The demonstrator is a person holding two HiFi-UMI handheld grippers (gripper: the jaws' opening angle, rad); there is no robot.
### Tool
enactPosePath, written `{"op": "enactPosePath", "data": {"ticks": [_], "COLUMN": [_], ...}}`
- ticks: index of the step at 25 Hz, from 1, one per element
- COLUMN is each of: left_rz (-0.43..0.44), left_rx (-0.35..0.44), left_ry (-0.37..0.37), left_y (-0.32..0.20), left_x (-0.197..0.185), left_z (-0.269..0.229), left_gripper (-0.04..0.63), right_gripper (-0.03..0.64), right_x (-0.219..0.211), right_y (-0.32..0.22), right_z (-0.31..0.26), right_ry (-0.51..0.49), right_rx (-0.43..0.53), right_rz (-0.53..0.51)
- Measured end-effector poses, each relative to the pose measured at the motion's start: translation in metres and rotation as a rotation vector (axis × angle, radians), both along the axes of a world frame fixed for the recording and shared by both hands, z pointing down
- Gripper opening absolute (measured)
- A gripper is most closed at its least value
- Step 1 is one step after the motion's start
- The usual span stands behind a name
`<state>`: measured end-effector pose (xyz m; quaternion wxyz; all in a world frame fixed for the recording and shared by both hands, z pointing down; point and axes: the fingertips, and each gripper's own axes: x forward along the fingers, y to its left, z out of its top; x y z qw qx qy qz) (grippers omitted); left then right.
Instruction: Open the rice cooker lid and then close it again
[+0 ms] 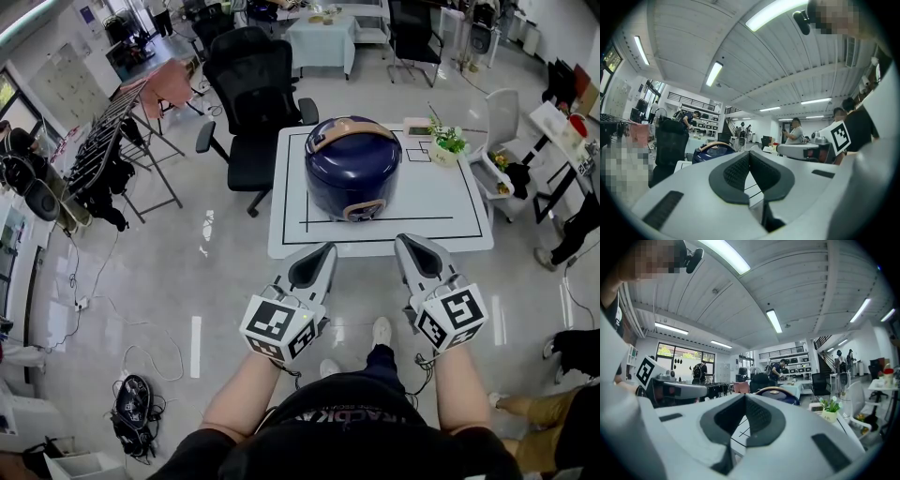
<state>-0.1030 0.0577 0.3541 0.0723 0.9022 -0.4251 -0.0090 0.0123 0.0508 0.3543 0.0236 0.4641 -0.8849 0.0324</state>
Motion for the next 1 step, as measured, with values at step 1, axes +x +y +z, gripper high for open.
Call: {"op": "enactPosePath", "data": {"ticks": [1], "left_rz": [0.000], "left_rx": [0.000], "left_ry": [0.000], "left_y": [-0.0010], "left_x": [0.0005], "left_z": [-0.0007], "left_gripper": [0.003], "right_gripper": [0.002], "right_x": [0.0004], "right_y": [-0.0009], "right_z": [-0.0002], "right_ry": [0.002], "right_rx": [0.000], "right_rz": [-0.001]}}
